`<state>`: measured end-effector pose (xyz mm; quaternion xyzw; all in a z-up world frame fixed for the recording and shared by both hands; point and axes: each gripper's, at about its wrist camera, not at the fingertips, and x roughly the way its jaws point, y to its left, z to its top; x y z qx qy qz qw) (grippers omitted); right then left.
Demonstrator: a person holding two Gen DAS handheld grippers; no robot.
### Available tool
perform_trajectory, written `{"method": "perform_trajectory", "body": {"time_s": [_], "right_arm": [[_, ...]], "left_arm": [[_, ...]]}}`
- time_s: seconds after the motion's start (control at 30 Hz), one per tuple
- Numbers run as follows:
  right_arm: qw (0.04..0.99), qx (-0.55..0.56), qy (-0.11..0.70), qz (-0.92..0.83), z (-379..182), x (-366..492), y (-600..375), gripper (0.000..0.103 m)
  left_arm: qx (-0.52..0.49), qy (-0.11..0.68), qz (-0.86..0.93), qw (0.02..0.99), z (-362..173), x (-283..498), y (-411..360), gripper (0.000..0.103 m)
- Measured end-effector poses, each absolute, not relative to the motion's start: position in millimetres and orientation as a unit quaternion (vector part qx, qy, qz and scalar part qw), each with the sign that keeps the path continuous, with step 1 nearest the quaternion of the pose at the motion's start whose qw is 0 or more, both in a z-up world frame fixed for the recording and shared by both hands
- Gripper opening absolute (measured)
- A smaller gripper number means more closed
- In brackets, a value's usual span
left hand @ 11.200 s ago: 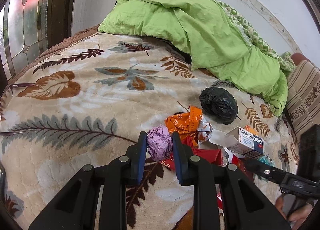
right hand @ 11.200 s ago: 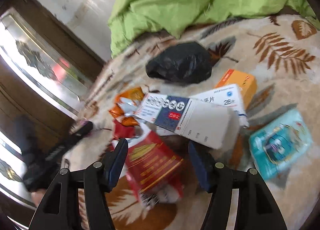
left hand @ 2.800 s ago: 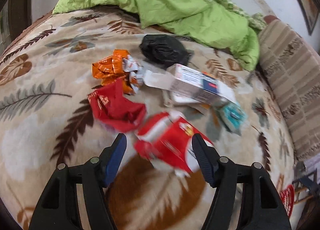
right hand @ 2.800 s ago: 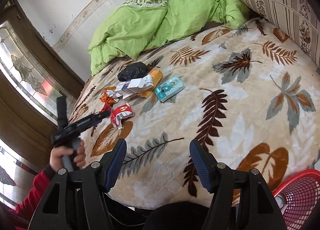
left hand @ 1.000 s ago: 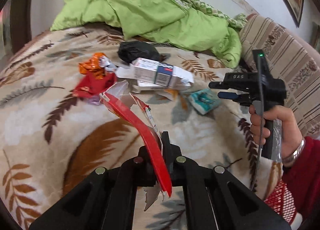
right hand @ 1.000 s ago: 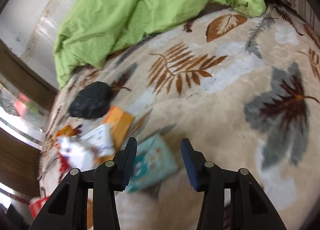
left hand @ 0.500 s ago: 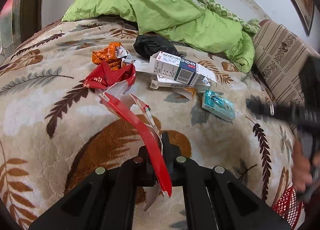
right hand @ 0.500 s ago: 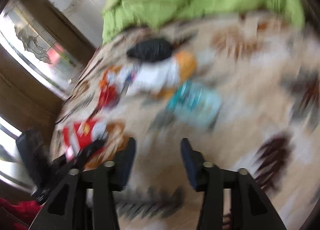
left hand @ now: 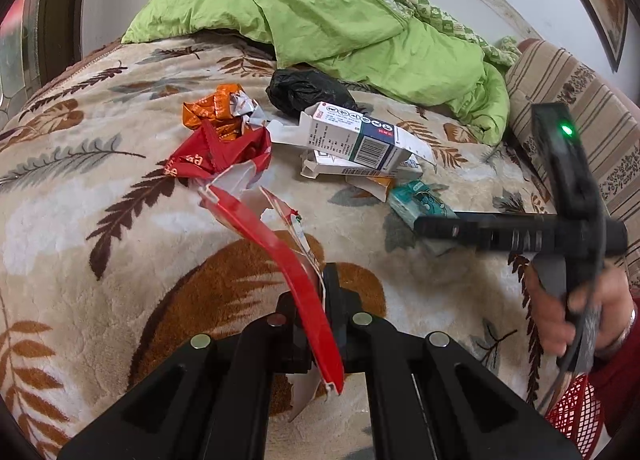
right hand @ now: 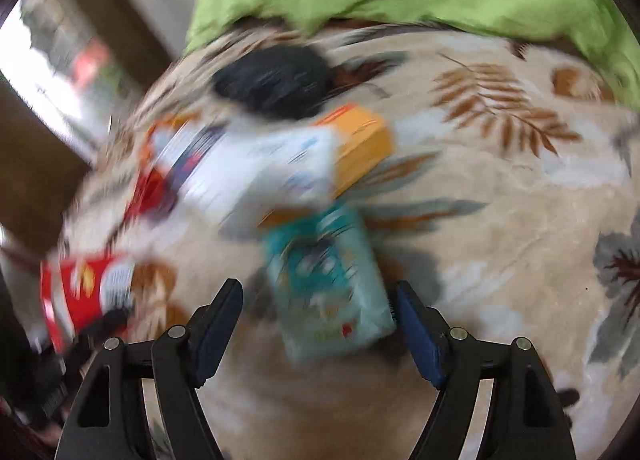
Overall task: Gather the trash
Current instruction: 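Grasp the teal snack packet with the right gripper while the left gripper holds the carton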
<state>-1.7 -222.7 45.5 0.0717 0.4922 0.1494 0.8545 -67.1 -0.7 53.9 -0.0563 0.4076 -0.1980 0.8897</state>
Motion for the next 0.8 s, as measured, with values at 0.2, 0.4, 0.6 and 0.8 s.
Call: {"method": "perform_trajectory", "body": {"time_s": [0.2, 0.4, 0.6, 0.8], "right_arm": [[0.873, -0.009, 0.478, 0.097, 43.9, -5.2, -196.1, 0.079], [0.873, 0.037, 0.481, 0.068, 41.3, -11.7, -199.2, 0.038], [0.886, 0.091, 0.453, 0.038, 64.8, -79.9, -192.7, 0.035], [0.907, 0.103, 0.409, -0.004, 83.3, -145.9, -182.5, 0.035]], "left_arm": [[-0.046, 0.403, -0.201, 0.892, 54.4, -69.8, -3.7, 0.004], [-0.04, 0.4, -0.199, 0.894, 54.2, -70.8, -4.7, 0.004], [-0.02, 0.385, -0.203, 0.9, 58.3, -80.8, -10.8, 0.004], [0.006, 0.371, -0.211, 0.904, 66.2, -102.8, -17.1, 0.004]]}}
